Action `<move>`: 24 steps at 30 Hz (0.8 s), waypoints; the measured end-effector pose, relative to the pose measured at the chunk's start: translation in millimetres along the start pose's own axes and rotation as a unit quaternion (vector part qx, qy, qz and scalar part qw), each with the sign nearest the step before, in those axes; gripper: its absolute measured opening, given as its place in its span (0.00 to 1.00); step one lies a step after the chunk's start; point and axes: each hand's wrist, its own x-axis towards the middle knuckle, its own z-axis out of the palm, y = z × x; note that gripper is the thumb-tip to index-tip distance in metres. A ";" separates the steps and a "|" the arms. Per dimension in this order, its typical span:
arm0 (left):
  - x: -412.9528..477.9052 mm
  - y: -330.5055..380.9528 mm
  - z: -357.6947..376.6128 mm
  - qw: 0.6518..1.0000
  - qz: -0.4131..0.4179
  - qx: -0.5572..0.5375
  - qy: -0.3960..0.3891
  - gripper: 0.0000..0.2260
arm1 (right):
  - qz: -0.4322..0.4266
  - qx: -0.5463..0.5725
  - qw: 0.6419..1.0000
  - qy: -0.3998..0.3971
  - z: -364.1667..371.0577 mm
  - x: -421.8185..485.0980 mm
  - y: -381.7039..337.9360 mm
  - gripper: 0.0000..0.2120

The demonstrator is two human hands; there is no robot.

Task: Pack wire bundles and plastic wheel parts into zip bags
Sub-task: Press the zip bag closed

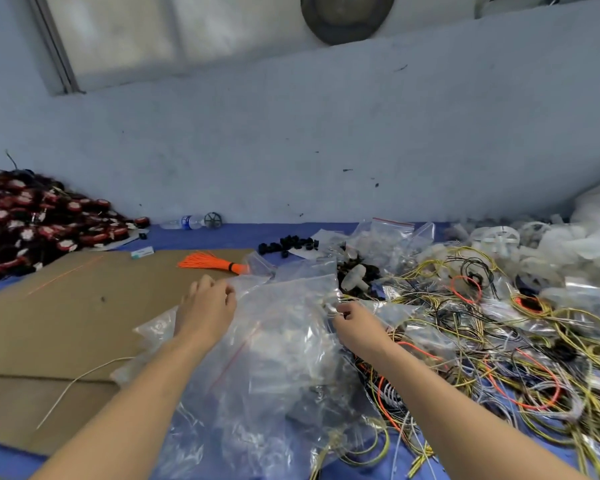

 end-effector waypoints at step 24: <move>-14.2 172.1 -61.5 0.584 -0.013 -0.776 -0.239 0.07 | 0.038 0.268 0.958 0.096 -127.4 -4.0 -19.7 0.27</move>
